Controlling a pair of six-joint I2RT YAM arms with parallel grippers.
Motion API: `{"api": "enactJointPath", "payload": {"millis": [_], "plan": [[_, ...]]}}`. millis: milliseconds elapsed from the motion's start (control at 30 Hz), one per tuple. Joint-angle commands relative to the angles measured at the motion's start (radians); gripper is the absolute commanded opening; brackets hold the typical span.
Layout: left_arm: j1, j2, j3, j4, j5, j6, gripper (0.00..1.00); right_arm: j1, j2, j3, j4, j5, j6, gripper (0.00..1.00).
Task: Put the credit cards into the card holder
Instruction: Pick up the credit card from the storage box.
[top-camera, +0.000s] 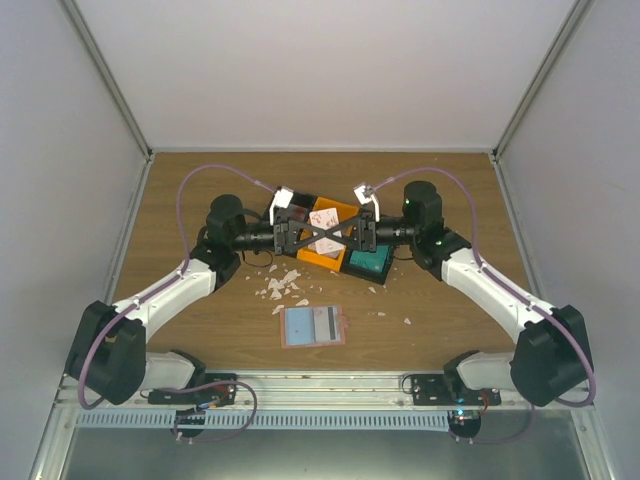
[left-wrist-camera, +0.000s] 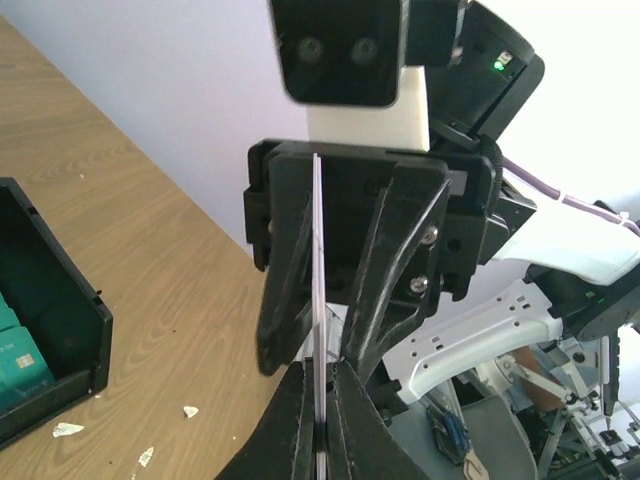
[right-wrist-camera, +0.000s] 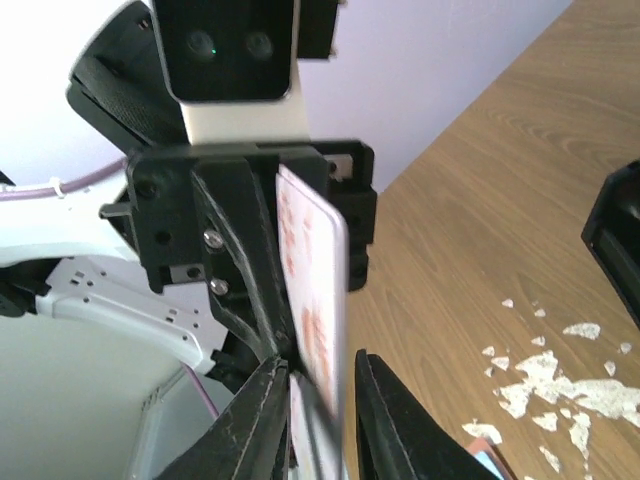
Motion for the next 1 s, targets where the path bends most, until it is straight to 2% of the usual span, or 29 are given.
{"api": "enactJointPath", "payload": {"millis": [0, 100, 233, 333, 467, 633, 700, 800, 967], "plan": [[-0.003, -0.021, 0.016, 0.003, 0.031, 0.011, 0.0, 0.007, 0.007, 0.008, 0.143, 0.011, 0.096, 0.18], [-0.002, -0.04, 0.014, -0.019, 0.033, 0.024, 0.03, 0.007, 0.004, 0.007, 0.188, 0.012, 0.132, 0.01], [0.004, -0.07, 0.007, -0.055, 0.004, 0.039, 0.36, 0.004, -0.012, 0.011, 0.229, 0.009, 0.175, 0.01], [0.013, -0.094, -0.023, -0.049, -0.018, 0.04, 0.44, 0.0, -0.014, 0.015, 0.256, -0.021, 0.217, 0.01], [0.019, -0.109, -0.054, -0.026, -0.016, 0.036, 0.42, -0.001, -0.01, 0.009, 0.312, -0.063, 0.28, 0.01], [0.035, -0.125, -0.087, -0.003, -0.014, 0.033, 0.27, 0.0, -0.022, 0.004, 0.342, -0.08, 0.31, 0.01], [0.048, -0.134, -0.108, 0.023, -0.004, 0.015, 0.23, -0.001, -0.027, 0.003, 0.343, -0.082, 0.314, 0.01], [0.059, -0.147, -0.138, 0.08, 0.013, -0.017, 0.24, 0.0, -0.032, -0.003, 0.345, -0.085, 0.315, 0.01], [0.06, -0.153, -0.136, 0.069, 0.021, -0.008, 0.29, 0.0, -0.032, -0.007, 0.355, -0.093, 0.316, 0.01]]}}
